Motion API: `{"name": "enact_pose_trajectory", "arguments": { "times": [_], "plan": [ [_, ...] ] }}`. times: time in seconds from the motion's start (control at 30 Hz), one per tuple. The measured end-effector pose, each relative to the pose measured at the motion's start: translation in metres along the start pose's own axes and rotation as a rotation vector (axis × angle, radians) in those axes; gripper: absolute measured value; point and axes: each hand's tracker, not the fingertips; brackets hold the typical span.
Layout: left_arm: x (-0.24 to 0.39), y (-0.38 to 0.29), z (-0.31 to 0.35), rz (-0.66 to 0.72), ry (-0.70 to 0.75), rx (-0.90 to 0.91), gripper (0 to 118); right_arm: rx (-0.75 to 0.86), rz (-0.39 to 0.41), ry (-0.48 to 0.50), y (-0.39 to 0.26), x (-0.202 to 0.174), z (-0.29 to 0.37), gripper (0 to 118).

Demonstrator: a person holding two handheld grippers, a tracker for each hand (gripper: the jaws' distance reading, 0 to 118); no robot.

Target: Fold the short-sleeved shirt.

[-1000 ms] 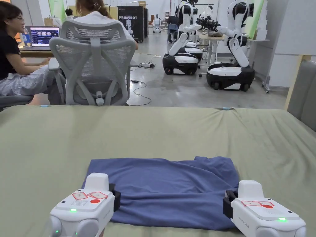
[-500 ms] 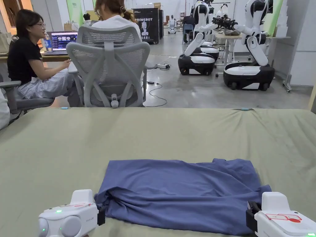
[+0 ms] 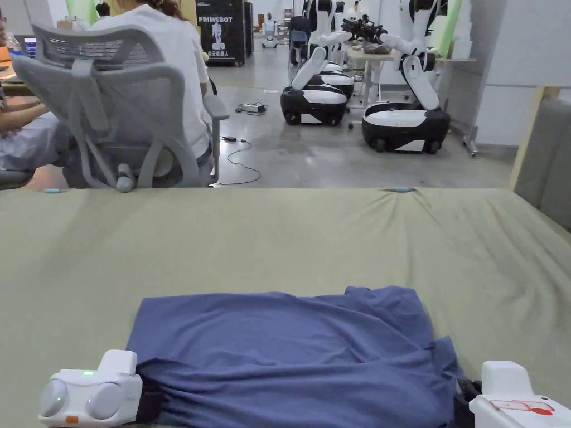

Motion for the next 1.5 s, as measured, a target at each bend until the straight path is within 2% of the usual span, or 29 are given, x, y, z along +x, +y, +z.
{"name": "enact_pose_trajectory", "arguments": {
  "times": [0.03,0.07,0.1,0.17,0.2,0.23,0.27,0.33,0.37,0.4,0.43,0.47,0.53,0.6,0.67,0.83,0.97,1.17,1.2,1.23,1.27,1.3,1.33,1.37,1.4,1.5],
  "plan": [
    [-0.002,0.004,0.003,0.025,-0.022,-0.010,52,-0.009,-0.010,-0.002,0.000,0.005,-0.002,0],
    [-0.004,0.005,0.010,0.035,-0.019,-0.004,32,-0.020,-0.023,0.004,0.001,0.009,-0.006,2],
    [-0.006,0.005,0.017,0.041,-0.017,0.018,10,-0.028,-0.030,0.015,0.002,0.011,-0.009,11],
    [-0.016,0.007,0.026,0.080,-0.041,0.053,7,-0.052,-0.031,0.029,0.003,0.013,-0.021,83],
    [-0.017,0.006,0.031,0.079,-0.044,0.057,7,-0.085,-0.022,0.033,0.003,0.013,-0.029,112],
    [-0.016,0.006,0.036,0.080,-0.048,0.071,7,-0.098,-0.017,0.034,0.001,0.013,-0.037,118],
    [-0.016,0.006,0.039,0.084,-0.062,0.079,7,-0.091,-0.013,0.034,-0.003,0.012,-0.041,112],
    [-0.014,0.006,0.045,0.108,-0.080,0.088,7,-0.145,0.006,0.022,-0.007,0.008,-0.058,110],
    [-0.013,0.005,0.046,0.110,-0.084,0.090,7,-0.182,0.003,0.034,-0.011,0.008,-0.066,102],
    [-0.012,0.003,0.046,0.115,-0.086,0.089,7,-0.214,-0.013,0.051,-0.015,0.008,-0.072,79],
    [-0.015,0.003,0.042,0.124,-0.089,0.086,7,-0.214,-0.032,0.081,-0.019,0.010,-0.074,38],
    [-0.016,0.001,0.040,0.131,-0.093,0.080,6,-0.210,-0.052,0.106,-0.021,0.010,-0.075,29],
    [-0.020,-0.002,0.039,0.156,-0.111,0.070,6,-0.181,-0.052,0.089,-0.018,0.012,-0.065,10],
    [-0.022,-0.004,0.043,0.164,-0.116,0.073,6,-0.166,-0.083,0.140,-0.011,0.012,-0.055,10],
    [-0.024,-0.006,0.058,0.177,-0.131,0.095,6,-0.128,-0.040,0.105,0.002,0.009,-0.034,10],
    [-0.036,-0.011,0.097,0.181,-0.151,0.143,6,-0.110,0.018,0.096,0.027,0.005,0.016,10],
    [-0.045,-0.040,0.115,0.199,-0.186,0.118,6,-0.155,0.093,0.091,0.021,0.005,0.046,10],
    [-0.044,-0.105,0.097,0.291,-0.228,0.012,6,-0.349,0.082,0.108,-0.033,0.010,0.042,10],
    [-0.044,-0.110,0.095,0.303,-0.230,0.015,6,-0.340,0.082,0.104,-0.038,0.010,0.040,10],
    [-0.044,-0.112,0.096,0.319,-0.233,0.026,11,-0.328,0.079,0.106,-0.040,0.010,0.040,15],
    [-0.045,-0.112,0.101,0.341,-0.226,0.055,24,-0.303,0.068,0.113,-0.038,0.010,0.043,33],
    [-0.044,-0.108,0.112,0.330,-0.204,0.091,48,-0.290,0.062,0.115,-0.032,0.009,0.048,65],
    [-0.043,-0.104,0.125,0.300,-0.164,0.144,79,-0.274,0.068,0.111,-0.024,0.007,0.055,101],
    [-0.042,-0.098,0.140,0.266,-0.137,0.210,93,-0.221,0.081,0.137,-0.015,0.003,0.064,116],
    [-0.040,-0.090,0.152,0.256,-0.124,0.258,98,-0.166,0.084,0.150,-0.005,-0.002,0.073,118],
    [-0.025,-0.064,0.176,0.205,-0.095,0.391,97,-0.018,0.072,0.140,0.021,-0.026,0.090,118]
  ]
}}
